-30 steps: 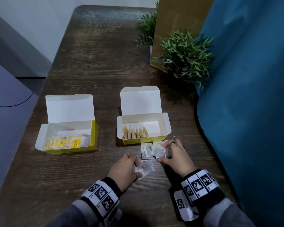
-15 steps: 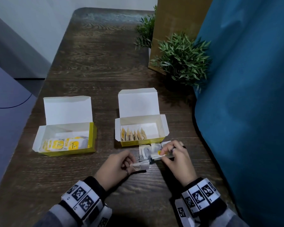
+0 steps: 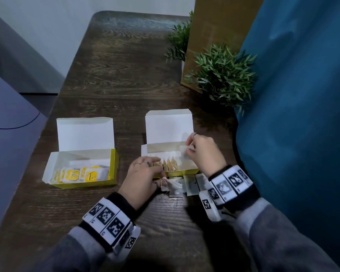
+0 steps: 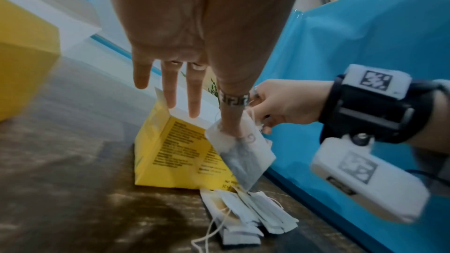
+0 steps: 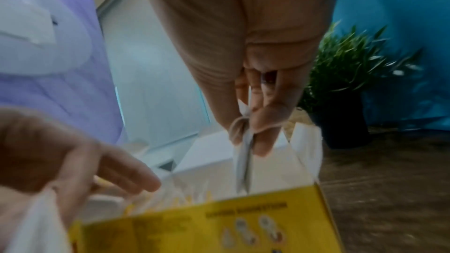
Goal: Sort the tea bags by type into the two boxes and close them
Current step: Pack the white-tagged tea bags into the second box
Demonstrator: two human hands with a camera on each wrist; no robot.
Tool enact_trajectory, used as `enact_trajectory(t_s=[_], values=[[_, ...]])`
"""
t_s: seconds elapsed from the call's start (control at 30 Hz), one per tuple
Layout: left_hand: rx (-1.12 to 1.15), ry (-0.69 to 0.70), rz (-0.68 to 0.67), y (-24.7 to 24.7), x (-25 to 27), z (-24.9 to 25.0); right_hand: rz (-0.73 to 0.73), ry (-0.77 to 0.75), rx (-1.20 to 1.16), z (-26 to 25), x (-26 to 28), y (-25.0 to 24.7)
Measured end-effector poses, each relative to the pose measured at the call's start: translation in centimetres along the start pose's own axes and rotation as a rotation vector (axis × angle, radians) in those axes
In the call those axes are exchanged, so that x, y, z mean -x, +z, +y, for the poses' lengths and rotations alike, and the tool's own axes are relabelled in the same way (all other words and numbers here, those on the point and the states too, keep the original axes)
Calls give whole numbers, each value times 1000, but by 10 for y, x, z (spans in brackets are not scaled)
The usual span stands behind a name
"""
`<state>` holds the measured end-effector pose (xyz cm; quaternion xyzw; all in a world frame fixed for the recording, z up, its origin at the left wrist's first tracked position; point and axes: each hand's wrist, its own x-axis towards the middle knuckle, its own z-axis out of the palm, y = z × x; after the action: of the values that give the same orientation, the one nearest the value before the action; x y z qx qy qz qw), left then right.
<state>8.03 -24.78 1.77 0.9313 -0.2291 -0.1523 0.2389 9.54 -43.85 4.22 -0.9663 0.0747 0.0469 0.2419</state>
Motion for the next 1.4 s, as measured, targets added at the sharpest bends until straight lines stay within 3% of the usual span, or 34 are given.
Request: enact_trajectory(t_s=[0.13,0.33,0.43,0.6,0.7,0.8,0.9,1.0,1.1,1.23,1.4], values=[[131,-7,35,7,2,2,-210,52,125,-6,-12,25],[166,-62,74,9,3,-3,-305,89,-94,-2,-5,35],[139,-117,152,1,5,2,-310,85,-152,1,-2,30],[380,-119,264,-14,4,9,-220,33,-171,4,5,20],[384,-119,285,-19,0,17,-128,-18,-337,6,13,11],[391,-62,298,-24,-10,21,-184,-150,-484,7,21,2],[391,8,310,-26,-20,27,-246,-213,-369,8,25,-7],[293,-47,300,-26,-29,36,-23,-134,-219,13,19,-12],[39,-129,82,-14,-31,34,121,-55,1,6,17,-9],[-277,-70,-157,6,-24,31,43,-86,367,-7,14,11],[-419,-30,-86,14,-26,28,-90,-36,379,-9,13,28]])
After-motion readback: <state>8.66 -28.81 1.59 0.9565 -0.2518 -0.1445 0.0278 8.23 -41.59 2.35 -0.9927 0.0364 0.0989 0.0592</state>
